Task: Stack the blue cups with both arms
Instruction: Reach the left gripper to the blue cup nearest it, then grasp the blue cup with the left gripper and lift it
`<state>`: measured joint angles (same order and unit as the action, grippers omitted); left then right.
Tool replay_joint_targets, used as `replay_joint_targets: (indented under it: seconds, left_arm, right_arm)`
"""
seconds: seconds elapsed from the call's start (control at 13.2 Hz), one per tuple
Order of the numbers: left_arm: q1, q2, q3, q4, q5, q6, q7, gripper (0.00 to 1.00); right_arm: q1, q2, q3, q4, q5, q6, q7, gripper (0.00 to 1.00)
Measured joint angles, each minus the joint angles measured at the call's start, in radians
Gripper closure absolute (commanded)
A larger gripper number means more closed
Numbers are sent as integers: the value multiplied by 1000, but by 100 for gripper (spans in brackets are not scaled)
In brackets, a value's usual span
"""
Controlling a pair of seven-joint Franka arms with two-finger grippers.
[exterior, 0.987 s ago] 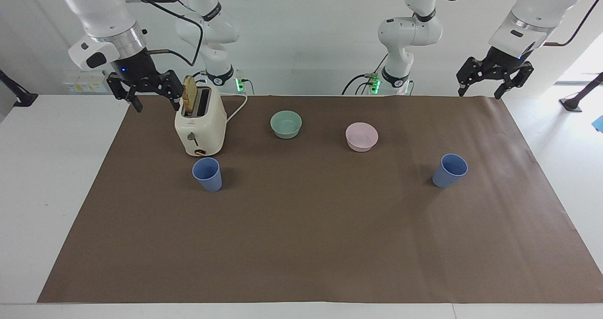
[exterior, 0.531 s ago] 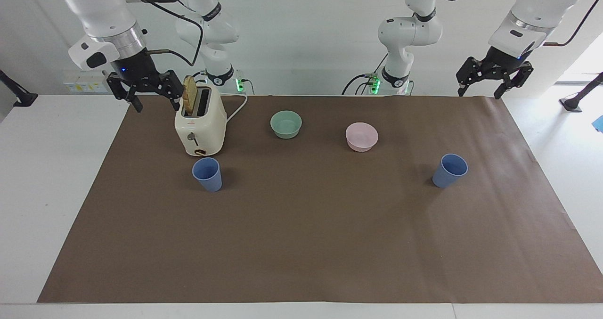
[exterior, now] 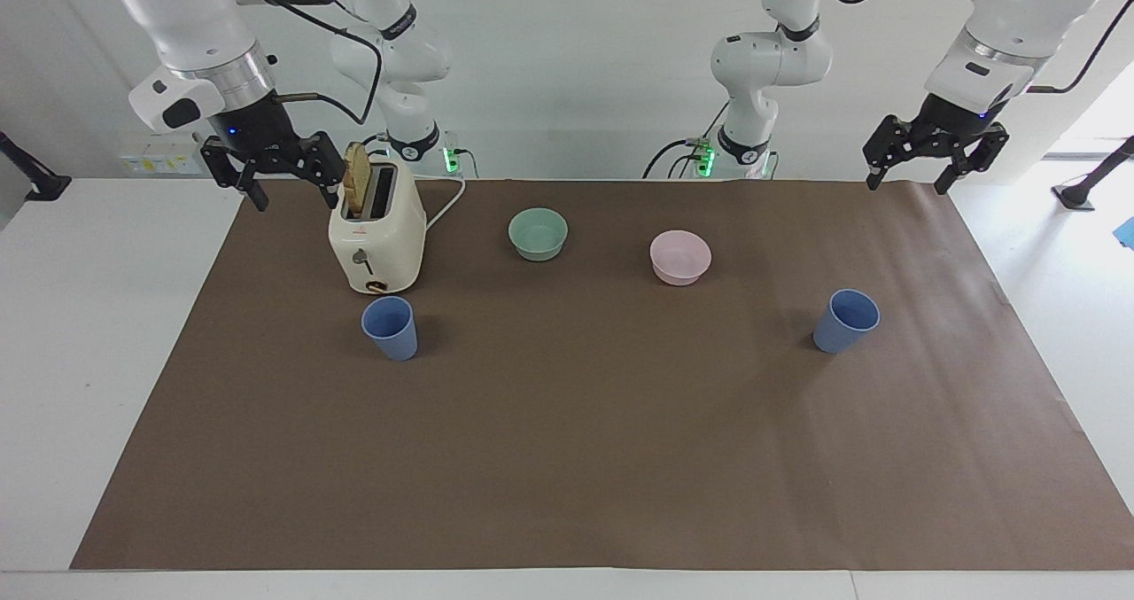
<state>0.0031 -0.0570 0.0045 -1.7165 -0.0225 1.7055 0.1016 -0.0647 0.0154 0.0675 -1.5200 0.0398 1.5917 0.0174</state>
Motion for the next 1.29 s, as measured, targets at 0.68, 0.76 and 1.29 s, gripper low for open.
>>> replay_joint_targets:
  seconds: [0.68, 0.76, 1.29]
  left_arm:
    - [74, 147, 3, -268, 0, 375, 0, 0]
    - [74, 158, 3, -290, 0, 407, 0, 0]
    - [74, 177, -2, -354, 0, 462, 0, 100]
  right_arm:
    - [0, 0, 0, 0, 0, 0, 0, 0]
    - [0, 0, 0, 0, 0, 0, 0, 0]
    - [0, 0, 0, 0, 0, 0, 0, 0]
